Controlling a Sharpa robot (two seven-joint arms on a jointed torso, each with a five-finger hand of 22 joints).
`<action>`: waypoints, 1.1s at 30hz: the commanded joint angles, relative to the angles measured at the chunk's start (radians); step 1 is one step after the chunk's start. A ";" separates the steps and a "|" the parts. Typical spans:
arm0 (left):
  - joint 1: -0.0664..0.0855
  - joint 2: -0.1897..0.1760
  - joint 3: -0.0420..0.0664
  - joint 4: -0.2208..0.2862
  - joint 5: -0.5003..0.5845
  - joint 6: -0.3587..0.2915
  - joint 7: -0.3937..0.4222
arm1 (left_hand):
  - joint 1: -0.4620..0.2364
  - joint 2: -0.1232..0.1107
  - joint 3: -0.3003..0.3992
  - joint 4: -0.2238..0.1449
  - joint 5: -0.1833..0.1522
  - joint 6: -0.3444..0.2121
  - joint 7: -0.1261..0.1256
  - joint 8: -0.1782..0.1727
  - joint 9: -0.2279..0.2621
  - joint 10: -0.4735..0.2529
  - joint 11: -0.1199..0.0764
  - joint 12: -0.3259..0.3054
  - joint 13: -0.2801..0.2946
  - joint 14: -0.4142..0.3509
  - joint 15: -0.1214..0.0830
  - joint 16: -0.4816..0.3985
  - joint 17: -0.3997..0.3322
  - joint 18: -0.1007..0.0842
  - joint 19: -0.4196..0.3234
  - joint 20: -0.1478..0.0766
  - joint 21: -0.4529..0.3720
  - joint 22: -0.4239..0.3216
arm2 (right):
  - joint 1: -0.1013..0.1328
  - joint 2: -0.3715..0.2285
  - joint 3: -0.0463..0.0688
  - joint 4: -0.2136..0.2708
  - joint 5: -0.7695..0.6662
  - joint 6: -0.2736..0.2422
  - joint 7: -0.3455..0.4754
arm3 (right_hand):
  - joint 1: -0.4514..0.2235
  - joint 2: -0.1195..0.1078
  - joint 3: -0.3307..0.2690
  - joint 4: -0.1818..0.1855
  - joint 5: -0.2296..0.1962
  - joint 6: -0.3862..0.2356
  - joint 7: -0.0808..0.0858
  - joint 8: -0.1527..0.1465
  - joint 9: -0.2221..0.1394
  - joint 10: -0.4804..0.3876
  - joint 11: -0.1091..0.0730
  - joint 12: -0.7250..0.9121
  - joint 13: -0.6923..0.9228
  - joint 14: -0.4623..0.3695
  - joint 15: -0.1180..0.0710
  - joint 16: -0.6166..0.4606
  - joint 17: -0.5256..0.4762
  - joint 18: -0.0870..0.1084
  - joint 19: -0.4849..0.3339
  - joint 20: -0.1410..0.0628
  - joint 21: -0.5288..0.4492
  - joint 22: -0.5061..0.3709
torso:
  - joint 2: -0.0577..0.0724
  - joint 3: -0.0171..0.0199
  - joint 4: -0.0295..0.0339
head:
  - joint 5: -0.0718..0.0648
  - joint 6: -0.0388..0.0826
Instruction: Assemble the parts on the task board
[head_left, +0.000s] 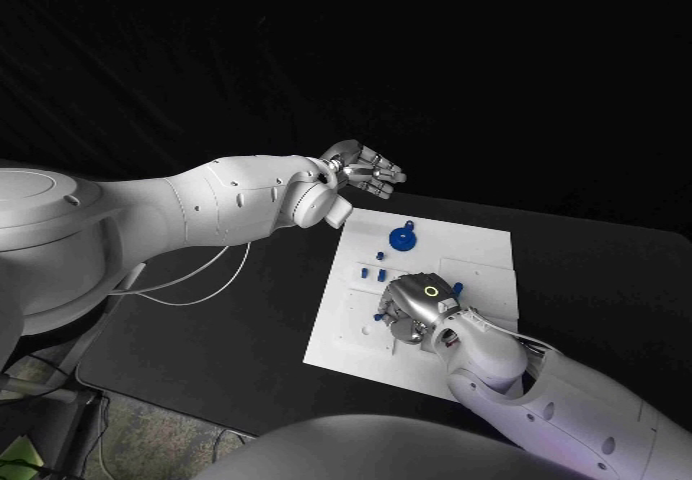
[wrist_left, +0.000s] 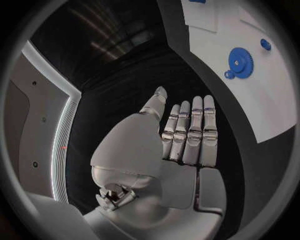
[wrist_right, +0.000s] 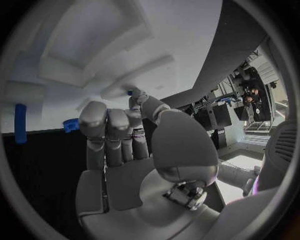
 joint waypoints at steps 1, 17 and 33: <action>0.001 -0.006 0.001 0.010 -0.004 0.002 0.012 | 0.009 -0.001 -0.001 0.005 -0.003 -0.008 0.001 0.003 -0.001 -0.003 -0.001 -0.001 -0.001 -0.006 -0.001 -0.004 0.001 0.016 0.001 0.004 -0.004 -0.001 | -0.002 -0.008 -0.001 0.009 -0.002 -0.030 -0.024 | -0.011 0.000 0.001 0.004 -0.007 0.000 0.000 -0.005 -0.006 0.005 0.004 0.001 0.001 0.007 0.001 0.007 0.002 -0.014 0.014 -0.004 0.005 0.105 | -0.001 -0.0001 0.0000 | 0.000 0.001; 0.001 -0.109 -0.001 0.097 0.011 0.014 -0.023 | 0.001 0.001 0.000 0.007 -0.003 0.019 -0.010 0.003 -0.001 0.046 -0.022 -0.002 -0.001 0.108 -0.040 0.003 0.008 0.008 0.062 -0.036 0.039 0.014 | -0.006 -0.049 0.018 0.045 0.046 -0.046 -0.024 | -0.011 -0.003 0.000 0.011 -0.007 0.000 0.000 -0.006 -0.006 0.007 0.003 -0.004 0.004 0.007 0.000 0.002 0.004 -0.014 0.013 -0.005 0.008 0.105 | -0.002 0.0006 0.0011 | -0.010 0.011; 0.001 -0.136 -0.004 0.122 0.007 0.015 -0.021 | 0.003 -0.007 0.001 0.004 0.001 0.008 -0.007 0.004 -0.001 0.050 -0.023 -0.001 -0.001 0.110 -0.041 0.001 0.007 0.004 0.058 -0.039 0.047 0.015 | -0.002 -0.035 0.021 0.024 0.102 0.064 0.028 | -0.051 -0.077 -0.190 0.002 0.474 -0.185 0.036 -0.007 -0.028 -0.087 0.027 -0.094 -0.090 -0.021 0.009 -0.064 -0.037 0.013 -0.009 0.007 -0.093 0.087 | 0.000 -0.0019 0.0024 | -0.010 0.013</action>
